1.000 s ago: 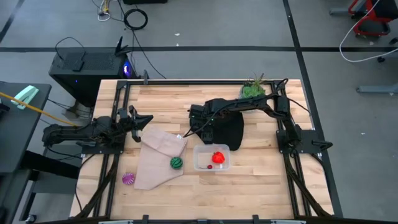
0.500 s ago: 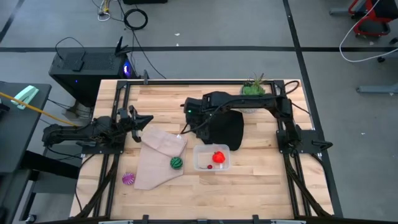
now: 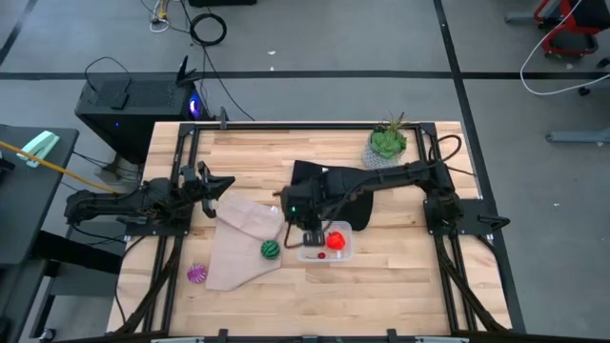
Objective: Pick and placing Produce into tupperware
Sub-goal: Put the plum into the transparent bin
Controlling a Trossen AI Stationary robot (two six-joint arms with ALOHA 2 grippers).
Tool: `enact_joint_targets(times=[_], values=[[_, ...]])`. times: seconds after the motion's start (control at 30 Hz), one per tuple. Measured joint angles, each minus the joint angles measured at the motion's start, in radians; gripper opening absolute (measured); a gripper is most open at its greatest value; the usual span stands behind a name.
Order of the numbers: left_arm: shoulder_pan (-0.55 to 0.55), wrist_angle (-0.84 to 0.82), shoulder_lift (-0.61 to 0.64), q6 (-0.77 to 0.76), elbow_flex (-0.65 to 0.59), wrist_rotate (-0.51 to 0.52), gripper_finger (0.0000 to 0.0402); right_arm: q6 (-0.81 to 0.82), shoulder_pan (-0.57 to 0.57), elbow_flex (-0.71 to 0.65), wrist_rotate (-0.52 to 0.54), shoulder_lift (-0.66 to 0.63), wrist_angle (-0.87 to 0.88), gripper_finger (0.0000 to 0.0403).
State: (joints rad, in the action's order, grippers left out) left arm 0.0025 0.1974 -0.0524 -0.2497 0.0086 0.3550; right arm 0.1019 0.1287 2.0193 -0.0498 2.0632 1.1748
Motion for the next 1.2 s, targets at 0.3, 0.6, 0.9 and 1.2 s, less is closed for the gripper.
enact_joint_targets(times=[0.3, 0.6, 0.9, 1.2], values=[[0.000, 0.000, 0.000, 0.000, 0.000, 0.000, 0.0022, 0.098, 0.080, -0.085, 0.000, 0.001, 0.005, 0.0105], [0.000, 0.000, 0.000, 0.000, 0.000, 0.000, 0.0016, 0.159, 0.096, -0.217, -0.005, 0.002, -0.022, 0.0105], [0.000, 0.000, 0.000, -0.001, 0.000, 0.000, 0.0021, 0.169, 0.096, -0.242, -0.033, 0.002, -0.044, 0.0105], [0.000, 0.000, 0.000, 0.000, 0.000, 0.000, 0.0018, 0.171, 0.096, -0.242, -0.073, 0.002, -0.042, 0.0105]])
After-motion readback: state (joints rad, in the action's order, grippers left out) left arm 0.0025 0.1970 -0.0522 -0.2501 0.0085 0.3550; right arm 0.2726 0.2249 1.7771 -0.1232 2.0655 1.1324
